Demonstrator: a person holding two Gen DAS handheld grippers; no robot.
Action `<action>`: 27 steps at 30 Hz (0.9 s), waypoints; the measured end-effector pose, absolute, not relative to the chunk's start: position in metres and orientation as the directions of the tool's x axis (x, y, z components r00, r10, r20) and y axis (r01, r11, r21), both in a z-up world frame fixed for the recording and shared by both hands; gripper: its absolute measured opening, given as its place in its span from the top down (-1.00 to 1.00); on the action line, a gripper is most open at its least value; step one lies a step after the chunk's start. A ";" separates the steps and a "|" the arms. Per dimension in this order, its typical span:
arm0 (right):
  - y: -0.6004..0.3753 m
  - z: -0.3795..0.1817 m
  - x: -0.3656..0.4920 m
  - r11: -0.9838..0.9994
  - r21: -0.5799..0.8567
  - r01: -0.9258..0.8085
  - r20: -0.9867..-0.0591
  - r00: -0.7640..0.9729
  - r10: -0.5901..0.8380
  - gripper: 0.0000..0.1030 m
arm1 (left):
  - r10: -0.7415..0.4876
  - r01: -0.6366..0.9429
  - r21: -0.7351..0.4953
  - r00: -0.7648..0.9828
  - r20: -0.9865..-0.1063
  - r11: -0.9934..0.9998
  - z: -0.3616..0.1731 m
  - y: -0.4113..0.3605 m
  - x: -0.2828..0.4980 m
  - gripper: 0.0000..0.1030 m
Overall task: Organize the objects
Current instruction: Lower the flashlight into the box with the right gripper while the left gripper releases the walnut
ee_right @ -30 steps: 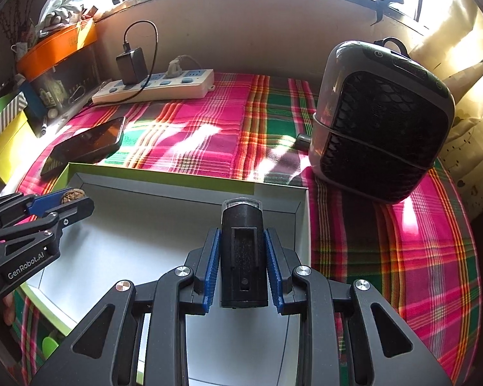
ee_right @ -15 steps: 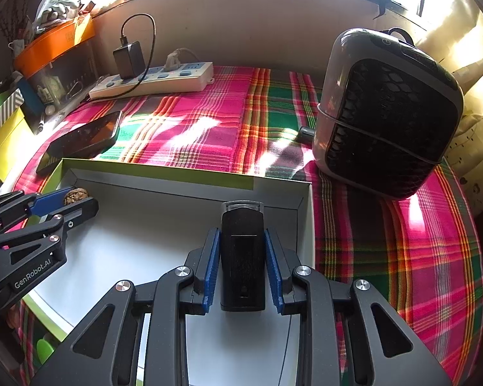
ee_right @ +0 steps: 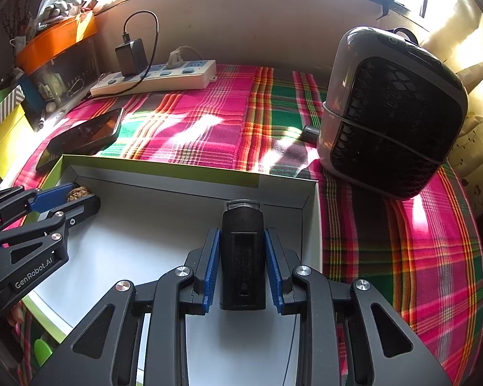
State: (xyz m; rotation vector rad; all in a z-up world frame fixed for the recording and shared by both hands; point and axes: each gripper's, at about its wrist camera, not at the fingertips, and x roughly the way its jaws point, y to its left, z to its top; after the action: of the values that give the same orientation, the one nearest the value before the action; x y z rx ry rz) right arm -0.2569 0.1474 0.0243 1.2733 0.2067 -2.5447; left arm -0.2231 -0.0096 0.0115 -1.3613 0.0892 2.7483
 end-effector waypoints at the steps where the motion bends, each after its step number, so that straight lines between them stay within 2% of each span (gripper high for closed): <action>1: 0.147 0.024 -0.257 -0.949 -0.002 0.316 -0.800 -0.569 -0.188 0.44 | 0.039 -0.091 0.020 -0.605 -0.795 -0.996 0.011 -0.010 -0.223 0.42; 13: 0.150 0.025 -0.256 -0.953 0.002 0.303 -0.793 -0.580 -0.187 0.43 | 0.062 -0.101 0.000 -0.606 -0.793 -0.995 0.013 -0.008 -0.222 0.25; 17: 0.151 0.029 -0.253 -0.952 0.011 0.305 -0.785 -0.588 -0.198 0.25 | 0.062 -0.102 0.000 -0.605 -0.794 -0.995 0.014 -0.008 -0.219 0.24; 27: 0.154 0.035 -0.240 -0.955 0.033 0.295 -0.775 -0.596 -0.211 0.24 | 0.061 -0.095 0.000 -0.639 -0.767 -0.995 0.027 -0.012 -0.201 0.24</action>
State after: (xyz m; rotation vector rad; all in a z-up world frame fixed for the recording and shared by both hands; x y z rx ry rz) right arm -0.2402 0.1545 0.0351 1.2314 0.1416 -2.5744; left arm -0.2011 -0.0115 0.0267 -1.2923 0.0619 2.7684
